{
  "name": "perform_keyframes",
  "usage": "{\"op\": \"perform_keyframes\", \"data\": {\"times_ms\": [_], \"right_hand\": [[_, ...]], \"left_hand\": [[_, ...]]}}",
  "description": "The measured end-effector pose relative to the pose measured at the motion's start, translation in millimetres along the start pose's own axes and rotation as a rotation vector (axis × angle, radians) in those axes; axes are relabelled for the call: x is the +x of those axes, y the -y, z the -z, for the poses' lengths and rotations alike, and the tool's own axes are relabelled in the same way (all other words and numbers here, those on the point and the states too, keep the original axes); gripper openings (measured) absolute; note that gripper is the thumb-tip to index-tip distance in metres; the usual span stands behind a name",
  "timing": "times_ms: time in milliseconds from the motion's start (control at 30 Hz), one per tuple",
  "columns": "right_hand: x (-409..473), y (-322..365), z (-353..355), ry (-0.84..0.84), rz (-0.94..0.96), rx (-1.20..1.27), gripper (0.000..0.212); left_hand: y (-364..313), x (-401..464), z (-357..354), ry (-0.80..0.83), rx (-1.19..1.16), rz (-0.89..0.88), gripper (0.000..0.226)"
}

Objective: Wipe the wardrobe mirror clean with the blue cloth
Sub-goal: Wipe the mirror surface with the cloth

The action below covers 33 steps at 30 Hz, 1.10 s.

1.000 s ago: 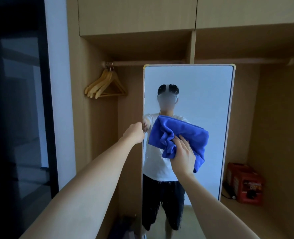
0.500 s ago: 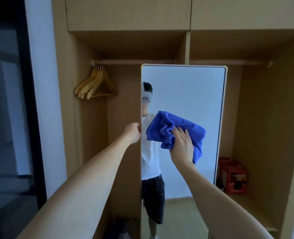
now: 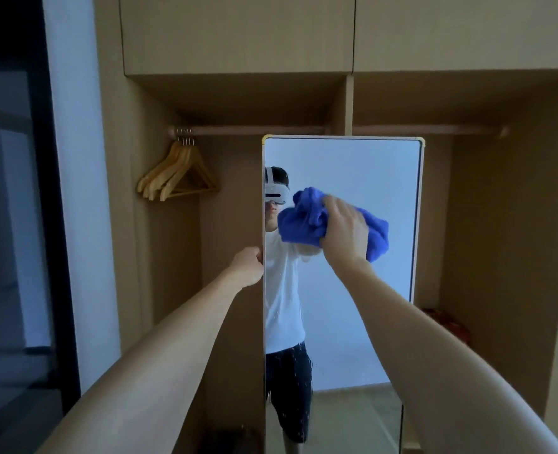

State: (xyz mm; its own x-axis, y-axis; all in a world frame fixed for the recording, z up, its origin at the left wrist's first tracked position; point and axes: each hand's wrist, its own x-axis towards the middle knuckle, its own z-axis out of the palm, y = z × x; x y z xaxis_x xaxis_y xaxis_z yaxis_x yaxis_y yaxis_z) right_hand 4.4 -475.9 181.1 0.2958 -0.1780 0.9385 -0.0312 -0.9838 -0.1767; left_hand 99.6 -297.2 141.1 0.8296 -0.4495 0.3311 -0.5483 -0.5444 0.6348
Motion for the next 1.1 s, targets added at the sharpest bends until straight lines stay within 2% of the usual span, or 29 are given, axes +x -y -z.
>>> {"op": "perform_keyframes", "data": {"times_ms": [100,233,333,433,500,533,667,767,800,867,933,1033,1100], "right_hand": [[-62.7,-16.2,-28.7,0.103,0.133,-0.031,0.015],[-133.6,-27.1,-44.8,0.174,0.084,-0.04,0.039],[-153.7,-35.2,-40.4,0.235,0.082,-0.054,0.05],[-141.8,-31.4,-27.7,0.248,0.077,-0.062,0.04],[-127.9,-26.3,-19.7,0.24,0.099,-0.061,0.027],[-123.2,-25.5,-16.8,0.254,0.112,-0.068,0.029],[-128.2,-30.0,-13.3,0.315,0.158,-0.071,0.05],[-133.2,-24.0,-13.3,0.439,0.057,0.03,0.074],[-131.9,-21.2,-12.4,0.476,-0.009,0.11,0.071],[-125.2,-17.3,-4.5,0.471,-0.1,0.241,0.053],[-116.1,-21.1,3.4,0.455,-0.08,0.179,0.038],[-100.5,-30.8,7.0,0.469,-0.079,-0.044,0.049],[-94.3,-31.5,0.9,0.438,-0.082,-0.119,0.041]], "left_hand": [[2.5,0.2,-3.6,-0.015,0.016,0.006,0.009],[1.9,0.7,-8.1,-0.046,0.031,0.028,0.01],[3.8,5.2,-12.9,-0.066,0.047,0.041,0.018],[4.8,9.0,-17.6,-0.076,0.073,0.058,0.033],[5.2,10.7,-19.5,-0.085,0.079,0.063,0.034],[5.9,11.9,-20.1,-0.089,0.078,0.065,0.032],[6.9,14.0,-22.7,-0.108,0.073,0.068,0.023],[5.7,14.0,-23.7,-0.129,0.077,0.072,0.016],[6.0,14.9,-24.5,-0.137,0.08,0.072,0.015],[6.5,16.1,-25.4,-0.145,0.084,0.074,0.013],[5.6,16.3,-26.0,-0.148,0.085,0.08,0.016],[4.3,16.0,-25.0,-0.139,0.081,0.091,0.023],[4.0,15.6,-24.4,-0.131,0.077,0.092,0.025]]}}
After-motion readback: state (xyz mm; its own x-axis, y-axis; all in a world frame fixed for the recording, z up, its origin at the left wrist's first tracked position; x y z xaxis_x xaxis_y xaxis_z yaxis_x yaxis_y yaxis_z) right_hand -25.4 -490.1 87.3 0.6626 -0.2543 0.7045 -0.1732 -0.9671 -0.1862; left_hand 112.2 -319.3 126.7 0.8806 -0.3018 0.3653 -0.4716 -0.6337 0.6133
